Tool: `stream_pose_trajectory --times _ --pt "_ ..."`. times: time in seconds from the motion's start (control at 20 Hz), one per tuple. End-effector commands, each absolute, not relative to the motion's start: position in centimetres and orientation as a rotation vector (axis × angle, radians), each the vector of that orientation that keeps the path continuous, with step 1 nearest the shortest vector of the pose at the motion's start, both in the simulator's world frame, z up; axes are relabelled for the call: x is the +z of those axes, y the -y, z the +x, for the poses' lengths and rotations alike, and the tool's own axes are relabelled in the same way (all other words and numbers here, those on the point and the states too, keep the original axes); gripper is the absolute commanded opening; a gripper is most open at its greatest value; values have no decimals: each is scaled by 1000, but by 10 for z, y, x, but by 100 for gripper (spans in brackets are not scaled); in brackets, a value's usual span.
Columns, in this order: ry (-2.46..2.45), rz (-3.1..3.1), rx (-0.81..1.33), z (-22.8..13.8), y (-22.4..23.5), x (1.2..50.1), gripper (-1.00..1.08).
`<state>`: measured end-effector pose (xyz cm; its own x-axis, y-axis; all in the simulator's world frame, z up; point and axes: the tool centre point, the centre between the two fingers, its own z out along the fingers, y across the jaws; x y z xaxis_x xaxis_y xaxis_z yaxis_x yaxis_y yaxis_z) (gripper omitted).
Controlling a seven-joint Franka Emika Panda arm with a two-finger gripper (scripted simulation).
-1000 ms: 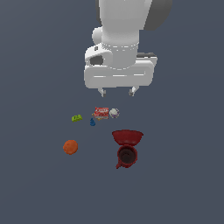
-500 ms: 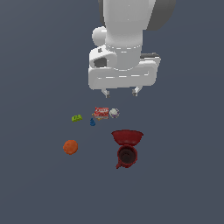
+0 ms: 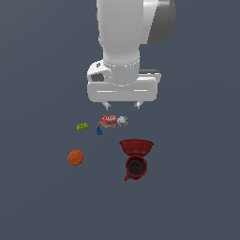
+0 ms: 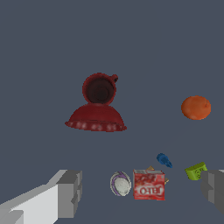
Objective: Pick up a designated object from a clutter of objects.
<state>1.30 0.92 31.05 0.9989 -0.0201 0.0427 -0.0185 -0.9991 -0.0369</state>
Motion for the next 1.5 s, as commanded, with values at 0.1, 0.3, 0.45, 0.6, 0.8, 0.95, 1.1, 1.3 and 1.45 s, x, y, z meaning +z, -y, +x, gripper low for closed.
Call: stream_pose_trajectory --times 0.1,0.3,0.45,0.6,0.8,0.95,1.1,1.3,1.45 --pt "-213 -3085 -55 12 17 280 100" --pt "-442 -3050 -43 6 50 244 100" --pt "-652 -3008 -32 -3 80 211 100" --pt "-870 -2953 -22 -17 111 179 100" --pt "-1156 -2864 -11 -43 151 138 100" --pt "-1338 -2796 -6 -63 176 113 100" --pt "-1486 -2735 -3 -82 195 94 100" --pt "-1630 -2669 -1 -102 214 76 100" --pt "-1699 -2636 0 -113 222 68 100"
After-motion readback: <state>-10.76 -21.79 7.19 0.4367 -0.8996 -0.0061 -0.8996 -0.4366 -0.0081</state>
